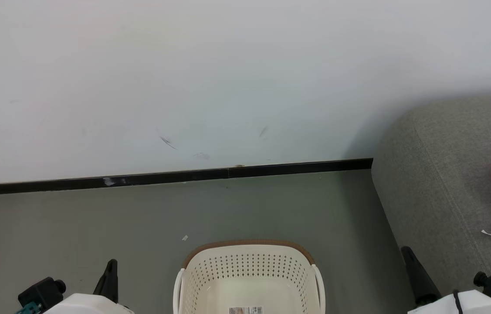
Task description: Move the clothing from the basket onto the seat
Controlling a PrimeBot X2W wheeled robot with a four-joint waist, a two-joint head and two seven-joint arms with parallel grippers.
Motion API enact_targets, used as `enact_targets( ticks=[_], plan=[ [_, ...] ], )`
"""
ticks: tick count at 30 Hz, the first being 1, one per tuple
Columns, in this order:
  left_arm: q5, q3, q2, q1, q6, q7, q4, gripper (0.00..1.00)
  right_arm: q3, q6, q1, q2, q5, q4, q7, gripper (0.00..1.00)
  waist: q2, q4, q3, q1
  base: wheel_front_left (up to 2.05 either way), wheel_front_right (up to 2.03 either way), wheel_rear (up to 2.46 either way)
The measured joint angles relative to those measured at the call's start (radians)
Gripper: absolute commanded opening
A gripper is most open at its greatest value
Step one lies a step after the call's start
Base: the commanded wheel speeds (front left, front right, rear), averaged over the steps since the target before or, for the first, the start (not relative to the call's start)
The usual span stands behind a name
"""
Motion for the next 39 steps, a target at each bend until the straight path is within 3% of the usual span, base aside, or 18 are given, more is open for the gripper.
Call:
enact_targets(
  ticks=[21,39],
  plan=[
    [-0.265,0.093,-0.026,0.0,-0.09,0.065,-0.003,0.0,-0.018,0.0,-0.059,-0.023,0.338,0.047,0.053,0.0,0.0,-0.012,0.018,-0.0148,0.0,0.0,0.0],
    [-0.486,0.174,-0.041,-0.002,-0.167,0.121,-0.003,0.0,-0.036,0.0,-0.099,-0.042,0.626,0.076,0.104,0.0,0.0,-0.022,0.029,-0.0166,0.0,0.0,0.0]
  ],
)
